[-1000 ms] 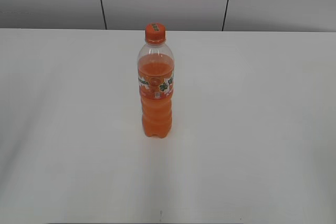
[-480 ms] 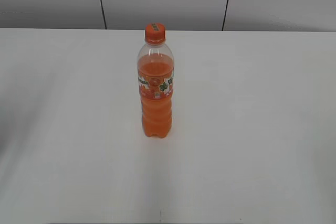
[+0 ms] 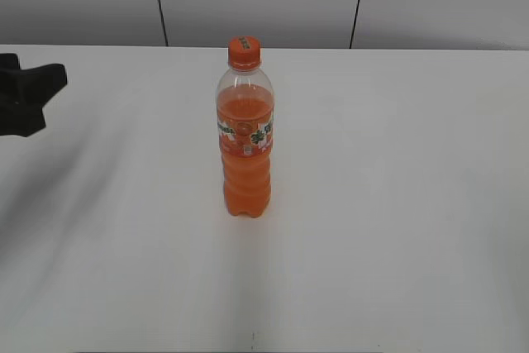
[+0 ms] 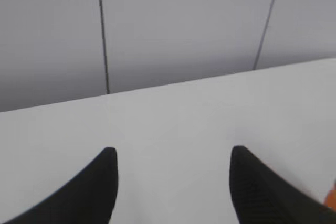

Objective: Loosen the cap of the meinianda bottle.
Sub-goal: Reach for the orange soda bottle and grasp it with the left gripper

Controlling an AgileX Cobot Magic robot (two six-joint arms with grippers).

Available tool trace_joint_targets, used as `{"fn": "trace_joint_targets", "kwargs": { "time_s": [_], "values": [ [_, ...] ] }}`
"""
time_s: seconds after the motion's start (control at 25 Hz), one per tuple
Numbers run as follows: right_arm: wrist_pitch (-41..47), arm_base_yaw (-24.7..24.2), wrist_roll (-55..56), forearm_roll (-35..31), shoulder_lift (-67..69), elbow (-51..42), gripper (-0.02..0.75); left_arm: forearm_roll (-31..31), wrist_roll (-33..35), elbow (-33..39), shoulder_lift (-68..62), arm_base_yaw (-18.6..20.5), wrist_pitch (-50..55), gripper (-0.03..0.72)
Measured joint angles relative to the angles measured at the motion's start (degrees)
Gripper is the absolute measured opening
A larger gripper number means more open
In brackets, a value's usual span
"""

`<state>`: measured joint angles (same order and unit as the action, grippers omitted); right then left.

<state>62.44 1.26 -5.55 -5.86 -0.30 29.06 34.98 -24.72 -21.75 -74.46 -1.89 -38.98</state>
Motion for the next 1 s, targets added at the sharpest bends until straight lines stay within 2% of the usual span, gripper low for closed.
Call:
{"fn": "trace_joint_targets", "kwargs": {
  "time_s": [0.2,0.4,0.64,0.8,1.0],
  "values": [
    [0.0,0.0,0.0,0.0,0.0,0.0,0.513,13.0,-3.5,-2.8,-7.7,0.4,-2.0,0.417],
    [0.0,0.0,0.0,0.0,0.0,0.0,0.513,20.1,-4.0,-4.1,-13.7,0.4,-4.8,0.416],
    [0.0,0.0,0.0,-0.1,0.0,0.0,0.513,31.9,-4.1,-8.4,-22.5,0.4,-9.5,0.416],
    [0.0,0.0,0.0,-0.1,0.0,0.0,0.513,35.6,-4.1,-11.8,-27.2,0.4,-12.0,0.419],
    [0.0,0.0,0.0,-0.1,0.0,0.0,0.513,43.4,-4.0,-16.4,-31.7,0.4,-16.5,0.520]
  ]
}}
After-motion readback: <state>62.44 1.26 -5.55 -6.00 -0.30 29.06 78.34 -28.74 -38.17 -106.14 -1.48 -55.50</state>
